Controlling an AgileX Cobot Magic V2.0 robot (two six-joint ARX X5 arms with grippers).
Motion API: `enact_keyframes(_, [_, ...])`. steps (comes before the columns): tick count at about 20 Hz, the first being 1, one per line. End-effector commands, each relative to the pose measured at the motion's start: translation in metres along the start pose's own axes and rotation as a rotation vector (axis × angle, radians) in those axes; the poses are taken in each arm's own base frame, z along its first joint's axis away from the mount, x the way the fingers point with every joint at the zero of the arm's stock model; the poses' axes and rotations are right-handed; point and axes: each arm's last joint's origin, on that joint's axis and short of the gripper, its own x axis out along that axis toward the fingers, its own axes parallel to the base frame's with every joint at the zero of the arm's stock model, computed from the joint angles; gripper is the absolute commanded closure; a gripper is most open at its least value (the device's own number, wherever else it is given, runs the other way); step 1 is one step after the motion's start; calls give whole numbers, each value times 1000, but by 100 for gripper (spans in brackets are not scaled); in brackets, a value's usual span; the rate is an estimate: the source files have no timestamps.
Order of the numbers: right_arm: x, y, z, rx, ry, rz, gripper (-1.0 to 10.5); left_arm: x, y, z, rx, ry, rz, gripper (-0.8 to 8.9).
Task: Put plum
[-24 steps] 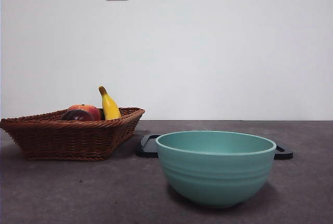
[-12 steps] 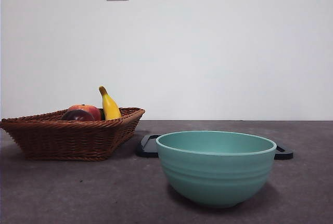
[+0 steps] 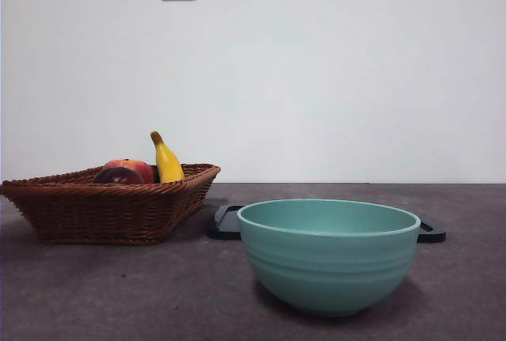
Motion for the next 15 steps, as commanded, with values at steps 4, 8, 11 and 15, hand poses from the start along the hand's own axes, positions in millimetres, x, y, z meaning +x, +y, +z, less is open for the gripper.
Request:
enact_keyframes(4, [1, 0, 7, 7, -8, 5, 549, 23, 16, 29, -3, -6, -3, 402])
enact_keyframes(8, [2, -1, 8, 10, -3, 5, 549, 55, 31, 49, 16, 26, 30, 404])
enact_keyframes(11, [2, -2, 8, 10, -3, 5, 549, 83, 40, 60, 38, 62, 61, 404])
enact_keyframes(15, [2, -2, 8, 11, -2, 5, 549, 118, 48, 70, 68, 103, 91, 404])
